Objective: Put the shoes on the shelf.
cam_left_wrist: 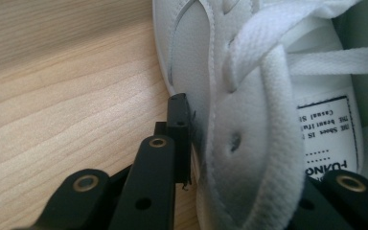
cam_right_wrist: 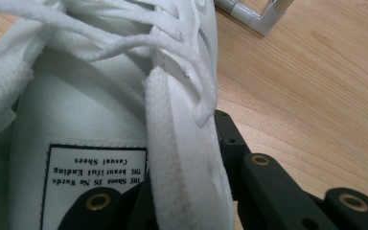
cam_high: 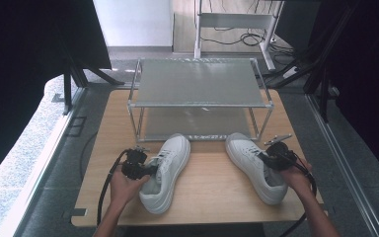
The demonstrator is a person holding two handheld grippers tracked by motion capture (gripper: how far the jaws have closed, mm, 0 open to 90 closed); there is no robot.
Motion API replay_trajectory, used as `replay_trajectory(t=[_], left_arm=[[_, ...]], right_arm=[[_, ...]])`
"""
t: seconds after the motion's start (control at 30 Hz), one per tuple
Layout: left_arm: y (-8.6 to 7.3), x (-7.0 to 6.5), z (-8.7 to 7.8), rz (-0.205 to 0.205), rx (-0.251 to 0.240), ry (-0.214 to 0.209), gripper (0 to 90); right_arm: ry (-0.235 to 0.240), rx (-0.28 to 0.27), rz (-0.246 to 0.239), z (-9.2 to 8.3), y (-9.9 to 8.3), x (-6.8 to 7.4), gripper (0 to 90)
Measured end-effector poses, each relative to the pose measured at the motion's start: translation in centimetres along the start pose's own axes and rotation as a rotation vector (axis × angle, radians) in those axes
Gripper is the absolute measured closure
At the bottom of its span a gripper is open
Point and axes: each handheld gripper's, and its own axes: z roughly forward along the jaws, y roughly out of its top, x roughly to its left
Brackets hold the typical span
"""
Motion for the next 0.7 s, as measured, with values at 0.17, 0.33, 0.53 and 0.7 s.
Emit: replay_trajectory(t=[0.17,0.33,0.53,0.7], left_arm=[[-0.3,1.0,-0.3,-0.05,-0.038,-0.031,84.3],[-0.3,1.5,-0.4,-0.063,-0.044,-0.066,84.0],[-0.5,1.8,-0.8,-0.078,-0.064,-0.109,83.9],[-0.5,1.9,-1.8,-0.092,-0.108,-0.165,84.0]], right_arm=[[0.022,-0.009,0.026,-0.1,0.0,-0.3,86.0],[0.058,-0.042,0.053,-0.2,-0.1,-0.6,86.2],[0.107,-0.082,0.087,-0.4,-0.7,-0.5,86.4],[0.162,-0.131,0.144,-0.9,-1.4,-0.8,86.5]])
